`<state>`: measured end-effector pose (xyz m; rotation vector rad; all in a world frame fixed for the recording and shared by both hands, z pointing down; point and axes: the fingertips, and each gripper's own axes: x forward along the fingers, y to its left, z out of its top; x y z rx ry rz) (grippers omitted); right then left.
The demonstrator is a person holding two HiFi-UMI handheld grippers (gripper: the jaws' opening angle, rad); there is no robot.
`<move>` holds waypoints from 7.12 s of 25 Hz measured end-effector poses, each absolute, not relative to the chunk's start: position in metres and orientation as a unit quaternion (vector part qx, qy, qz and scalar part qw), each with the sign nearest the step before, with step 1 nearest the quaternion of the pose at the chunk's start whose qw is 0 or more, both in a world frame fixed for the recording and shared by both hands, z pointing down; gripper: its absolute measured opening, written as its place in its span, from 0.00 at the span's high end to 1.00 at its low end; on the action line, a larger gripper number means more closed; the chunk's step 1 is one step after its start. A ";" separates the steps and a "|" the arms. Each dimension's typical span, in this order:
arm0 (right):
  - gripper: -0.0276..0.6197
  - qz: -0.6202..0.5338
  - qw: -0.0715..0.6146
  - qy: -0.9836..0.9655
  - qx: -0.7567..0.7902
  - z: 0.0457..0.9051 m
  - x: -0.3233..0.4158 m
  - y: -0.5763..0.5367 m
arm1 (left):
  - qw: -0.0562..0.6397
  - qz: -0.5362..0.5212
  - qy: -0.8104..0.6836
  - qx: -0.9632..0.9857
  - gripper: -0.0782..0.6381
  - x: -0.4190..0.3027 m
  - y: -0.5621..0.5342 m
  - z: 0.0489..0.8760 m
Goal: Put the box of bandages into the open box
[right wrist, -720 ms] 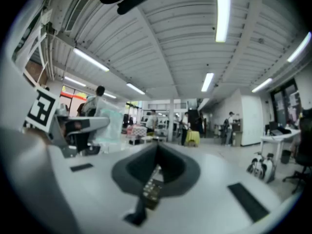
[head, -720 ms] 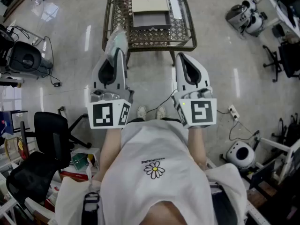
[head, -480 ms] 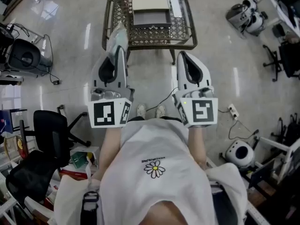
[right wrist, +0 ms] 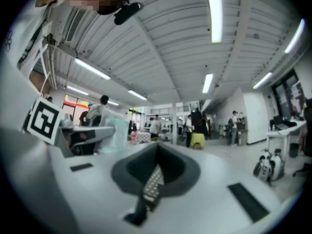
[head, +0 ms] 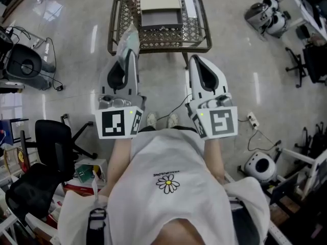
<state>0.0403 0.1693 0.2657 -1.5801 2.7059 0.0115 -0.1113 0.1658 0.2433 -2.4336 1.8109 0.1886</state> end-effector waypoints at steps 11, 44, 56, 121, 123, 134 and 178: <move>0.91 -0.014 0.019 0.870 -0.492 0.273 0.077 0.169 | 0.054 0.059 0.613 -0.786 0.83 -0.081 0.172 0.252; 0.91 0.018 0.019 0.869 -0.495 0.269 0.107 0.127 | 0.106 0.081 0.614 -0.778 0.83 -0.055 0.125 0.233; 0.91 0.018 -0.007 0.858 -0.514 0.288 0.078 0.037 | 0.081 0.091 0.609 -0.784 0.83 -0.090 0.026 0.259; 0.91 -0.021 -0.039 0.870 -0.492 0.311 0.035 -0.208 | -0.006 0.059 0.620 -0.782 0.83 -0.106 -0.211 0.304; 0.91 -0.023 -0.040 0.871 -0.489 0.313 0.034 -0.206 | -0.008 0.051 0.621 -0.782 0.83 -0.105 -0.212 0.310; 0.91 -0.064 -0.051 0.877 -0.473 0.333 0.022 -0.196 | -0.009 -0.090 0.613 -0.785 0.83 -0.102 -0.228 0.384; 0.91 -0.150 -0.066 0.807 -0.567 0.388 0.091 -0.185 | 0.102 -0.530 0.235 -0.808 0.83 -0.039 -0.225 0.659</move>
